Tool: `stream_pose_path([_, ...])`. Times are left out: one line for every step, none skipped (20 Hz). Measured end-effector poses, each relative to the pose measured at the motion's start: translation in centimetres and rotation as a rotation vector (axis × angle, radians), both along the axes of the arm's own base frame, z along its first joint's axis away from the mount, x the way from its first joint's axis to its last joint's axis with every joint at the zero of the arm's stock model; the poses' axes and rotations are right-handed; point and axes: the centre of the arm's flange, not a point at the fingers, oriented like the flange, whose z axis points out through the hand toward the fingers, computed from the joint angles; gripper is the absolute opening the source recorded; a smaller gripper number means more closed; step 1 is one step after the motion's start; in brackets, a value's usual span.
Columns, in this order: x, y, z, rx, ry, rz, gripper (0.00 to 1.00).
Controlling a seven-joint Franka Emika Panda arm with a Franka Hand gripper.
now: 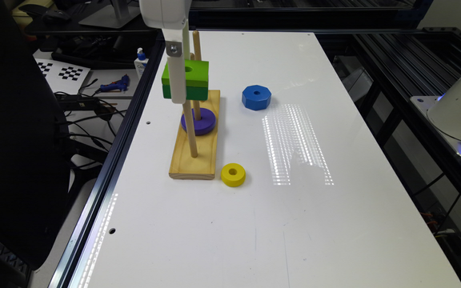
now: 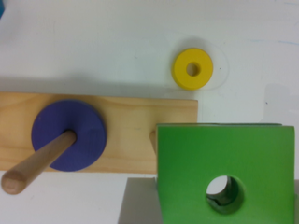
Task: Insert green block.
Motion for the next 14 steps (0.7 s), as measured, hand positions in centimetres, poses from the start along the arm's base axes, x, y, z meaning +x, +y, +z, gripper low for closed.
stream_pose_path([0.04,-0.21,-0.01,-0.001,0.0,-0.002,0.0])
stream_pose_path([0.08,-0.37,-0.02,-0.002,0.0,-0.004,0.0])
stream_pose_path([0.1,-0.5,-0.03,-0.003,0.0,-0.005,0.0])
stream_pose_path([0.13,-0.63,-0.05,-0.003,0.0,-0.006,0.0])
stream_pose_path([0.14,-0.71,-0.09,-0.003,0.001,-0.007,0.0])
stream_pose_path([0.16,-0.76,-0.14,-0.004,0.001,-0.008,0.0])
stream_pose_path([0.17,-0.78,-0.19,-0.004,0.002,-0.008,0.0])
stream_pose_path([0.2,-0.8,-0.25,-0.005,0.002,-0.008,0.0])
stream_pose_path([0.23,-0.82,-0.3,-0.005,0.002,-0.008,0.0])
stream_pose_path([0.26,-0.82,-0.36,-0.006,0.003,-0.008,0.0])
stream_pose_path([0.29,-0.84,-0.42,-0.006,0.003,-0.007,0.0])
stream_pose_path([0.3,-0.89,-0.46,-0.007,0.004,-0.008,0.0])
stream_pose_path([0.31,-0.94,-0.49,-0.008,0.004,-0.008,0.0])
stream_pose_path([0.32,-0.95,-0.5,-0.008,0.004,-0.008,0.0])
